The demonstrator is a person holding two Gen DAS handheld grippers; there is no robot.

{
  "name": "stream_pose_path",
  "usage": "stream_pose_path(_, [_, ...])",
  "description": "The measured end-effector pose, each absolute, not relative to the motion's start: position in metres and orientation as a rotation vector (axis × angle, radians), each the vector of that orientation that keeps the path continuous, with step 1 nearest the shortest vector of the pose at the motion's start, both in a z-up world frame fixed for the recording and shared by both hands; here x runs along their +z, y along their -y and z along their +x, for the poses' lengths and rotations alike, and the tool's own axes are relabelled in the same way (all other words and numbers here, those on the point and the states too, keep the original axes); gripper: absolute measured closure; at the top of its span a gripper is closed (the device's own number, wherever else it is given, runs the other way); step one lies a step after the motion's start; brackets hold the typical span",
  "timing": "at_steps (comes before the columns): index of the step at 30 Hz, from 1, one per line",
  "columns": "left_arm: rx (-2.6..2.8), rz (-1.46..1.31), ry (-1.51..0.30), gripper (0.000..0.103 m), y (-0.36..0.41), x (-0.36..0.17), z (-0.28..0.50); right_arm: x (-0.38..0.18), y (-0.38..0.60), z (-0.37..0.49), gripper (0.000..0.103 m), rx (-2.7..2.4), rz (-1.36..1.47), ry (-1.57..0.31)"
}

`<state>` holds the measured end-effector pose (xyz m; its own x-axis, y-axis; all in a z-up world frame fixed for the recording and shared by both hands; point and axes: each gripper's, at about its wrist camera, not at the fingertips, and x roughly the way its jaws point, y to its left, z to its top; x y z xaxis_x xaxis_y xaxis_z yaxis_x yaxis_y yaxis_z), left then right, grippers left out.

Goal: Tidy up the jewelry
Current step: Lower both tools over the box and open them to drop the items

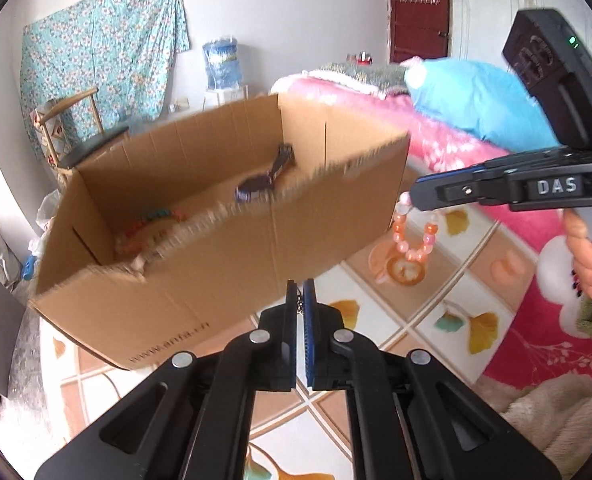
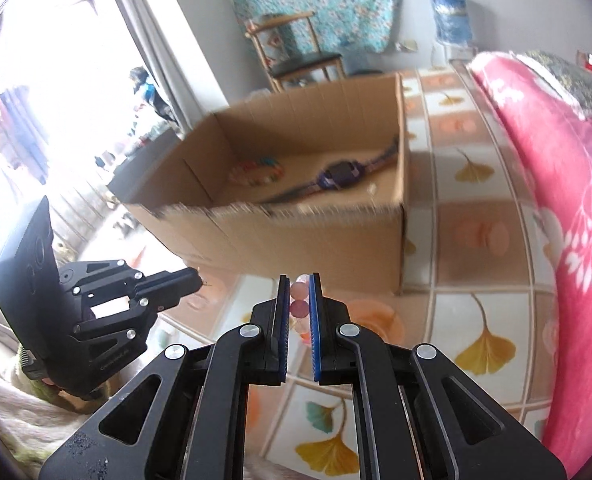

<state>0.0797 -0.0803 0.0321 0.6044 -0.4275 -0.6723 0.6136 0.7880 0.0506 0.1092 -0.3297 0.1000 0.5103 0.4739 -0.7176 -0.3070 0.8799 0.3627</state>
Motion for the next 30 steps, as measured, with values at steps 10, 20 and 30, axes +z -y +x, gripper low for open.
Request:
stream_pose_path(10, [-0.610, 0.167, -0.541, 0.100, 0.048, 0.114, 0.090, 0.167, 0.332, 0.135, 0.096, 0.638, 0.271, -0.718])
stream_pose_path(20, [-0.563, 0.016, -0.819, 0.100, 0.028, 0.084, 0.184, 0.163, 0.336, 0.198, 0.096, 0.636, 0.297, -0.671])
stream_pose_path(30, [-0.516, -0.011, -1.007, 0.083, 0.026, 0.046, 0.217, 0.130, 0.333, 0.227, 0.096, 0.594, 0.276, -0.791])
